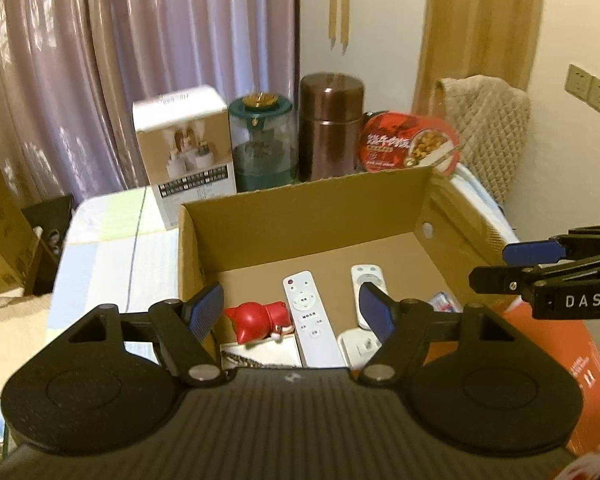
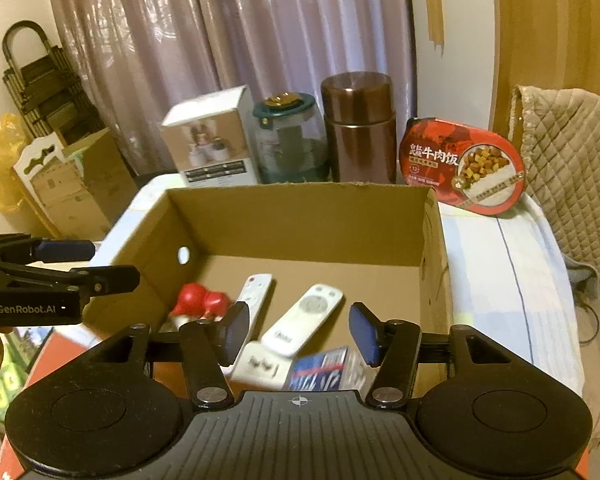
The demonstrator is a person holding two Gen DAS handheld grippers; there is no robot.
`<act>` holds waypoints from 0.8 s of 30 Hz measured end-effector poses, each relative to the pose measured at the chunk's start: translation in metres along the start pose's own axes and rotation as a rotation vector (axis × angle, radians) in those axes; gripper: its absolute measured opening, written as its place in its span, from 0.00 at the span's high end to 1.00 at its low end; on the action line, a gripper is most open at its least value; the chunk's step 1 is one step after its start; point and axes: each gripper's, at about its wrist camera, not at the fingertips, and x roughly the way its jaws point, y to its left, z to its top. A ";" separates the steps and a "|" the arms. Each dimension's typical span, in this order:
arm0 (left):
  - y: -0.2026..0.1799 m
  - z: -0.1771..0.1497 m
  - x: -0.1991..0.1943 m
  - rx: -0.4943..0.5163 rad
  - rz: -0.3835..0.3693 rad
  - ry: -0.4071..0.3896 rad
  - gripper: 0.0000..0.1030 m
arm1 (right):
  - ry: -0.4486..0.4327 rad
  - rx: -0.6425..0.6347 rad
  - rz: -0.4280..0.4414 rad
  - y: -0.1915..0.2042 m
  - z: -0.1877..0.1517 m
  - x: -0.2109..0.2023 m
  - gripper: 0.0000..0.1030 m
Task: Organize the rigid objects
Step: 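Open both tools to release the figurine and remote into the box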
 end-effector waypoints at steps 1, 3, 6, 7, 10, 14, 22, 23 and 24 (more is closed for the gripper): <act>-0.002 -0.003 -0.012 -0.006 -0.004 -0.009 0.31 | 0.001 -0.005 0.001 0.004 -0.004 -0.010 0.47; -0.004 -0.010 -0.034 -0.013 -0.006 -0.028 0.31 | -0.018 -0.018 -0.004 0.012 -0.012 -0.030 0.46; -0.009 -0.021 -0.065 -0.014 0.000 -0.042 0.31 | -0.035 -0.044 -0.006 0.025 -0.027 -0.059 0.41; -0.011 -0.025 -0.073 -0.015 0.001 -0.048 0.31 | -0.041 -0.060 -0.010 0.030 -0.033 -0.068 0.41; -0.016 -0.041 -0.101 -0.032 -0.001 -0.064 0.31 | -0.078 -0.078 -0.006 0.042 -0.055 -0.098 0.39; -0.022 -0.066 -0.132 -0.072 -0.007 -0.075 0.31 | -0.099 -0.091 -0.006 0.056 -0.085 -0.128 0.37; -0.029 -0.116 -0.174 -0.158 -0.024 -0.066 0.31 | -0.123 -0.070 0.003 0.069 -0.139 -0.166 0.35; -0.029 -0.122 -0.178 -0.163 -0.018 -0.067 0.31 | -0.124 -0.068 0.004 0.071 -0.146 -0.169 0.35; -0.029 -0.128 -0.182 -0.169 -0.006 -0.067 0.31 | -0.122 -0.066 0.004 0.071 -0.151 -0.172 0.35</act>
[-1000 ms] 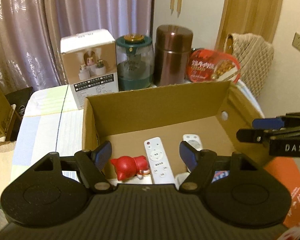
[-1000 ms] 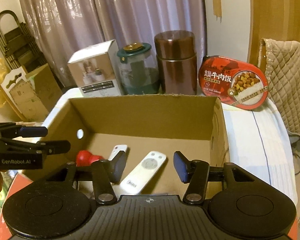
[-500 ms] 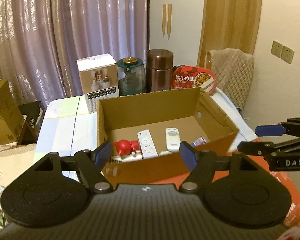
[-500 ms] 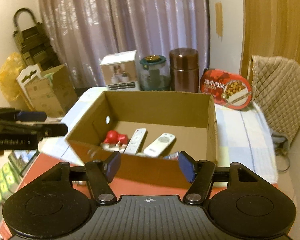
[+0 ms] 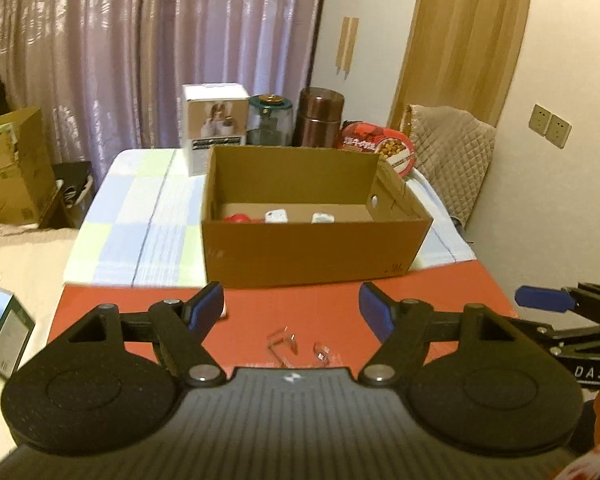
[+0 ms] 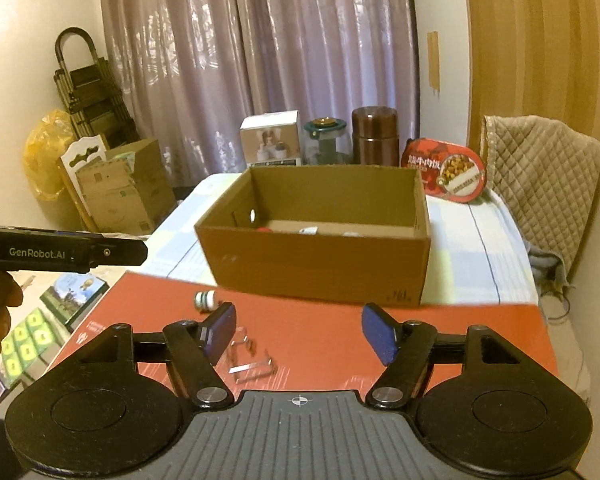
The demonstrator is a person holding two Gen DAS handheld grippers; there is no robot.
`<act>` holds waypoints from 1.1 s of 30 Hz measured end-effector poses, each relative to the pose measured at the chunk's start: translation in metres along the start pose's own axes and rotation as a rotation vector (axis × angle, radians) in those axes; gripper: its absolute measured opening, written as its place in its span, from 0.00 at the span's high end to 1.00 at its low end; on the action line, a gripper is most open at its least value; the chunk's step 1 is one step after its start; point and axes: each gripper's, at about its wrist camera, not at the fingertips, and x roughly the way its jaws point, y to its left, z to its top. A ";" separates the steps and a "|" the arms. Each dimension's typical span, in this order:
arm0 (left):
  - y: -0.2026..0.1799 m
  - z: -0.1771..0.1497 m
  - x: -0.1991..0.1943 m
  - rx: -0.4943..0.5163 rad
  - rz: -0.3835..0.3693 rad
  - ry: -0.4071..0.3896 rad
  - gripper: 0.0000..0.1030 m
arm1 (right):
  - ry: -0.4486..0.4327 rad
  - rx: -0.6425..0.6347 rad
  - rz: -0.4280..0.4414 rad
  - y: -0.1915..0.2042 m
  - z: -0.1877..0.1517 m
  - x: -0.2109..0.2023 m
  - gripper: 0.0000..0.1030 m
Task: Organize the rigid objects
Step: 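Open both tools to release the figurine and remote into the box, then withdraw both tools from the box back over the mat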
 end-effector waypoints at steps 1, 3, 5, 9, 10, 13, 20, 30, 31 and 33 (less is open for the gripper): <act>0.000 -0.004 -0.004 -0.002 0.010 -0.001 0.31 | 0.002 0.003 -0.001 0.001 -0.006 -0.003 0.34; 0.002 -0.014 -0.013 -0.007 0.029 -0.005 0.31 | 0.011 0.010 -0.001 0.003 -0.017 -0.008 0.34; 0.002 -0.022 -0.020 -0.012 0.046 -0.006 0.31 | 0.021 0.017 -0.001 0.005 -0.027 -0.012 0.34; 0.001 -0.032 -0.028 0.007 0.070 -0.001 0.31 | 0.038 0.008 0.000 0.011 -0.043 -0.016 0.33; 0.001 -0.034 -0.029 0.009 0.072 0.002 0.31 | 0.041 0.006 0.002 0.012 -0.046 -0.017 0.33; 0.003 -0.041 -0.029 0.007 0.077 0.016 0.31 | 0.050 0.005 0.005 0.016 -0.054 -0.019 0.33; 0.012 -0.052 -0.027 -0.002 0.094 0.037 0.31 | 0.062 -0.001 0.015 0.023 -0.057 -0.015 0.32; 0.033 -0.052 -0.022 0.001 0.135 0.035 0.31 | 0.047 -0.008 0.022 0.027 -0.054 -0.007 0.31; 0.035 -0.051 -0.020 0.002 0.138 0.036 0.31 | 0.045 -0.011 0.024 0.027 -0.054 -0.005 0.31; 0.038 -0.050 -0.017 0.006 0.144 0.038 0.31 | 0.043 -0.017 0.028 0.028 -0.053 -0.001 0.31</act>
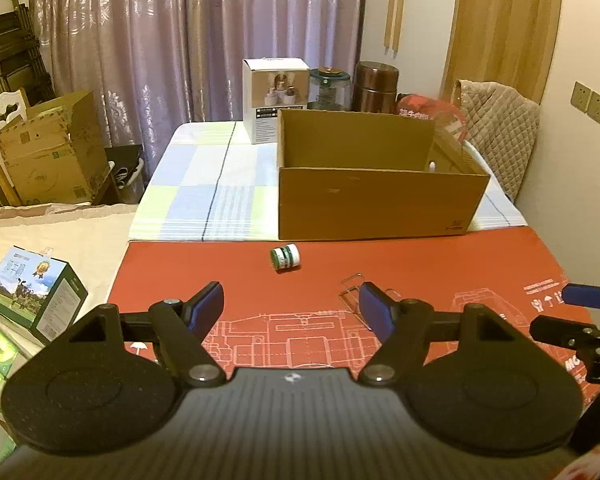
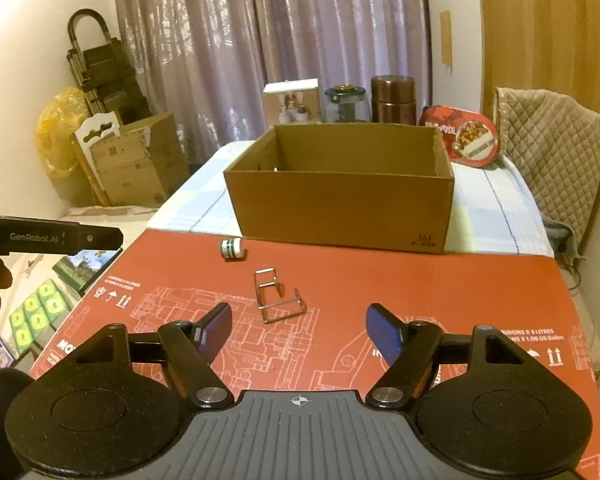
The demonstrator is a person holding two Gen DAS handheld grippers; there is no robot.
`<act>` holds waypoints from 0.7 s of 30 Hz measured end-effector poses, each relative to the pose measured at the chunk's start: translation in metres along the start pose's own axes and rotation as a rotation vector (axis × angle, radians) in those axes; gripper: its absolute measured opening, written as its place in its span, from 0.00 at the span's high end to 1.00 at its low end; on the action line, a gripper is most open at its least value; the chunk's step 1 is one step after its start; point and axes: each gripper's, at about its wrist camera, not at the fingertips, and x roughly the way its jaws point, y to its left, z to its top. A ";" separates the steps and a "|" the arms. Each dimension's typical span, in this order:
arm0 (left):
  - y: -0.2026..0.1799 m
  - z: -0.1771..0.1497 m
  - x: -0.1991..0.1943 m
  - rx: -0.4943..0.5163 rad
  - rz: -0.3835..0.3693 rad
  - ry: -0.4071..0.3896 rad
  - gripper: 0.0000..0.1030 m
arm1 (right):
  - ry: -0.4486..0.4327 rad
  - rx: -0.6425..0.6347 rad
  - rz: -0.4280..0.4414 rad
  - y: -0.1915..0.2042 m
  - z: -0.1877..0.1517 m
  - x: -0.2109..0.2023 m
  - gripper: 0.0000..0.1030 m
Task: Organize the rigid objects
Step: 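Withdraw both tools from the box back over the mat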
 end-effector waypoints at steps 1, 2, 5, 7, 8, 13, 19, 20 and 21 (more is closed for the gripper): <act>0.001 0.001 0.002 0.001 0.001 0.000 0.31 | -0.001 -0.003 0.000 0.001 0.000 0.002 0.30; 0.002 0.001 0.004 0.002 0.002 0.000 0.31 | -0.004 -0.007 0.001 0.001 0.001 0.005 0.30; 0.005 0.003 0.013 0.009 0.002 -0.002 0.31 | -0.007 -0.017 0.007 0.002 0.000 0.014 0.30; 0.007 0.004 0.020 0.010 0.000 0.002 0.31 | -0.008 -0.027 0.007 0.004 -0.001 0.022 0.30; 0.008 0.004 0.024 0.011 0.000 0.004 0.31 | -0.010 -0.031 0.009 0.004 -0.002 0.026 0.30; 0.013 0.003 0.047 0.024 0.004 0.018 0.31 | -0.002 -0.046 0.025 0.004 -0.006 0.049 0.29; 0.023 -0.002 0.082 0.018 0.003 0.046 0.31 | 0.016 -0.070 0.049 0.005 -0.011 0.082 0.29; 0.024 -0.003 0.089 0.015 0.001 0.053 0.31 | 0.022 -0.075 0.050 0.005 -0.012 0.089 0.29; 0.025 -0.005 0.095 0.015 0.000 0.062 0.31 | 0.027 -0.076 0.053 0.005 -0.013 0.096 0.29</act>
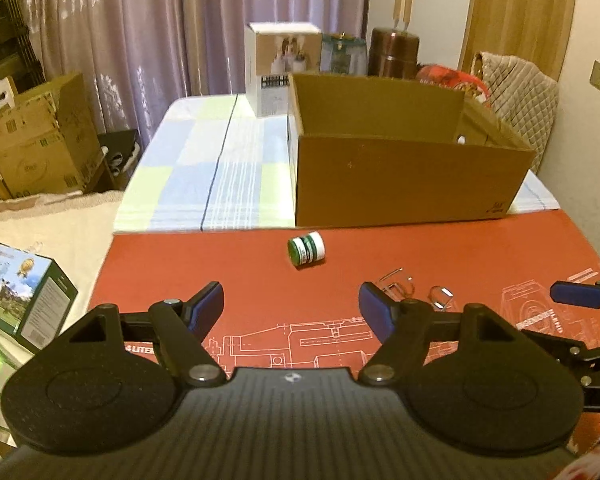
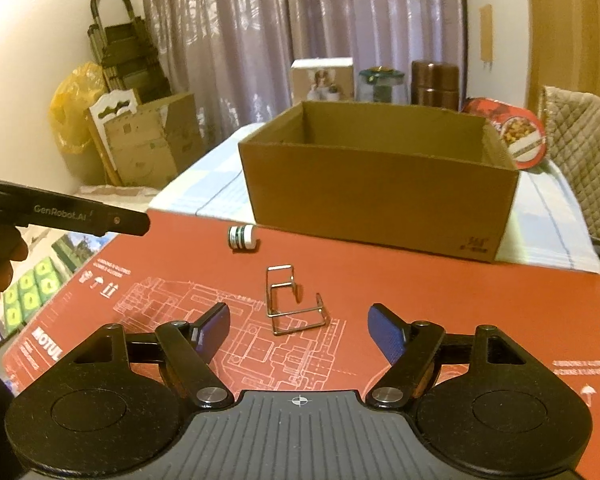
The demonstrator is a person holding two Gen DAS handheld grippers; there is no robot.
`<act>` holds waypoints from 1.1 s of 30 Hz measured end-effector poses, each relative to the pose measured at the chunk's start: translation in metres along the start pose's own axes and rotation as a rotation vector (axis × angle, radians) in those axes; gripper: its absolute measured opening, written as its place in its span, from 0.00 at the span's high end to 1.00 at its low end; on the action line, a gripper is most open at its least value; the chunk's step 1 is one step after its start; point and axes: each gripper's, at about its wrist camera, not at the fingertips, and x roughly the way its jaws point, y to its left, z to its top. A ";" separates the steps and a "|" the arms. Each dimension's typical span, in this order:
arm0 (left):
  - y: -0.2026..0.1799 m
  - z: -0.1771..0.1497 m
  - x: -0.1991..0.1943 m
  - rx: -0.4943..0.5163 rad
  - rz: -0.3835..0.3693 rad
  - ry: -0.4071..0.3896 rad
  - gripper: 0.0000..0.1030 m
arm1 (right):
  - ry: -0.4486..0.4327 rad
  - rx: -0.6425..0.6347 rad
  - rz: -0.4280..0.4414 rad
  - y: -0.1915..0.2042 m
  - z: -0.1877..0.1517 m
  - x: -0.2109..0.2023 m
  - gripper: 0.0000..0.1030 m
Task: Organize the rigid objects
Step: 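Withdraw both tools from the box back over the mat, then grasp the silver wire clip holder with the right tool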
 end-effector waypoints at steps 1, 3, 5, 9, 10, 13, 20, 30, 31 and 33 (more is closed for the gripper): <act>0.001 -0.001 0.007 0.003 0.002 0.005 0.31 | 0.002 -0.001 0.003 -0.001 0.000 0.005 0.29; 0.002 -0.004 0.019 0.005 0.005 0.013 0.31 | 0.009 -0.005 0.008 -0.002 -0.001 0.019 0.29; 0.005 -0.007 0.031 0.002 -0.003 0.021 0.31 | 0.019 -0.007 0.012 -0.003 -0.002 0.030 0.29; 0.006 -0.015 0.051 0.022 -0.006 0.033 0.31 | 0.034 -0.013 0.019 -0.004 -0.003 0.052 0.29; 0.006 -0.017 0.055 0.024 -0.008 0.035 0.31 | 0.039 -0.015 0.020 -0.004 -0.004 0.057 0.29; 0.006 -0.022 0.063 0.034 -0.032 0.043 0.31 | 0.050 -0.022 0.025 -0.005 -0.006 0.072 0.29; 0.006 -0.022 0.073 0.038 -0.063 0.044 0.31 | 0.064 -0.061 0.026 -0.004 -0.009 0.100 0.29; -0.001 -0.020 0.080 0.071 -0.075 0.055 0.31 | 0.077 -0.131 0.035 -0.005 -0.012 0.124 0.35; -0.001 -0.020 0.082 0.066 -0.075 0.059 0.31 | 0.080 -0.132 0.035 -0.004 -0.012 0.125 0.38; 0.000 -0.019 0.084 0.052 -0.074 0.067 0.31 | 0.084 -0.132 0.033 -0.005 -0.013 0.128 0.42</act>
